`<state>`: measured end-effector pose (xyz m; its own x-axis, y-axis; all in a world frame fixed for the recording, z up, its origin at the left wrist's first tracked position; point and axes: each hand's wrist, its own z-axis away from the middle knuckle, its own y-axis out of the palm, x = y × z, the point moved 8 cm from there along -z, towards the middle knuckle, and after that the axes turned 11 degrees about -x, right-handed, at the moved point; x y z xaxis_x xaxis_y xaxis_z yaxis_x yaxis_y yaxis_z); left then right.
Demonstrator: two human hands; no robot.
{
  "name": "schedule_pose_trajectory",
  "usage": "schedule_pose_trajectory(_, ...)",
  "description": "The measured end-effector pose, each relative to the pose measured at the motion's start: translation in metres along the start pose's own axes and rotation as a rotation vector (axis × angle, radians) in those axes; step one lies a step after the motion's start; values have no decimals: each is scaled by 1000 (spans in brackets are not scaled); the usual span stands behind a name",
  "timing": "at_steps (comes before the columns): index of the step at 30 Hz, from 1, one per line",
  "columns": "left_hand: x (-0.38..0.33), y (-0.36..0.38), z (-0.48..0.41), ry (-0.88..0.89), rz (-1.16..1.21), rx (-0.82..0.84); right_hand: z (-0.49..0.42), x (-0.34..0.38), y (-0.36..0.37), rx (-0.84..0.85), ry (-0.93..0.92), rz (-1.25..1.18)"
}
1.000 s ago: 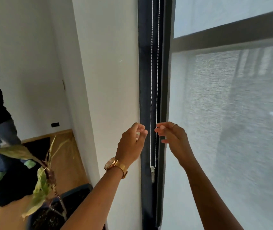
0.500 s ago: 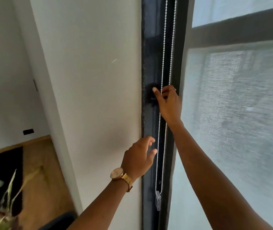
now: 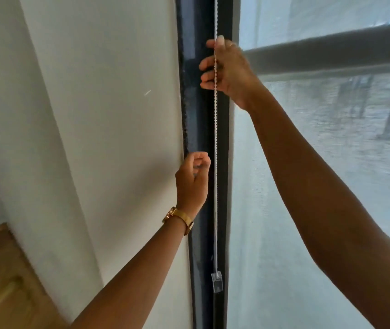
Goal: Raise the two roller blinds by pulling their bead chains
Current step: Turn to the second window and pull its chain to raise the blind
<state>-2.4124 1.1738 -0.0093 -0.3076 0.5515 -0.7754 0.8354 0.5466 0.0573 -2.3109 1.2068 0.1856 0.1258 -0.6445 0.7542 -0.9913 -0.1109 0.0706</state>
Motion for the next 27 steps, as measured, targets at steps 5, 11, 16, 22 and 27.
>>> schedule_pose_trajectory(5,-82,-4,-57,61,136,-37,-2,52,2,-130,-187,306)
schedule_pose_trajectory(11,-167,-5,-116,110,268,0,37,64,-13,-343,-273,231)
schedule_pose_trajectory(16,-237,-11,-128,239,392,199,71,88,20,-422,-385,204)
schedule_pose_trajectory(22,-277,-41,-132,194,520,425,118,83,67,-441,-402,225)
schedule_pose_trajectory(27,-301,-57,-114,219,524,553,168,44,60,-423,-308,220)
